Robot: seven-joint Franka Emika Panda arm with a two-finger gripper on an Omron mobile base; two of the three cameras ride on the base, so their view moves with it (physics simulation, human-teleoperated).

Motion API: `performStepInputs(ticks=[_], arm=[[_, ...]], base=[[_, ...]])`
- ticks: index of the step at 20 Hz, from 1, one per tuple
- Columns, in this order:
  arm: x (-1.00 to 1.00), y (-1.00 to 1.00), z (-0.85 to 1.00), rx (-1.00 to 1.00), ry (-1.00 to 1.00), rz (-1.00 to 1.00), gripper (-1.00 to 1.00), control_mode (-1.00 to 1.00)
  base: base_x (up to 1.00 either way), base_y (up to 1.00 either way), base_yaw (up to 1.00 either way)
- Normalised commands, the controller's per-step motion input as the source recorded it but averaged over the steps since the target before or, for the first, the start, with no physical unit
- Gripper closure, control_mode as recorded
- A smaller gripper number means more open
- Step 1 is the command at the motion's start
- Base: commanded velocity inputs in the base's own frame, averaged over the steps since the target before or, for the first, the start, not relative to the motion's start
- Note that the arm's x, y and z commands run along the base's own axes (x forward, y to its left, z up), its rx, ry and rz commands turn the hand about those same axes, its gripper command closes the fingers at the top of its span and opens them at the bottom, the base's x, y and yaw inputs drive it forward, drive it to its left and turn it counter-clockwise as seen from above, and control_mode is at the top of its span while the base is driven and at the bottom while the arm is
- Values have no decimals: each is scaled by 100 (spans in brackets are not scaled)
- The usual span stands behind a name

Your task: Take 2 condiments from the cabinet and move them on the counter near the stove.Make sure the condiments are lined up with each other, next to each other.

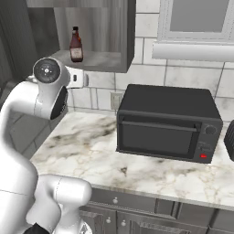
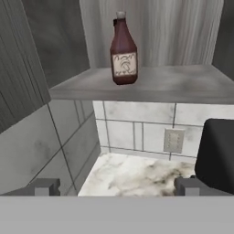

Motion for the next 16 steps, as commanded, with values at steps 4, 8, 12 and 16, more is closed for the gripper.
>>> performStepInputs(ticks=[4,8,12,16], arm=[[18,26,25,0,1,1,-100,-100],[21,11,28,0,0,0,-100,-100],[30,14,29,0,0,0,-100,-100],[33,17,29,0,0,0,-100,-100]], base=[[0,0,0],[0,0,0],[0,0,0],[0,0,0]])
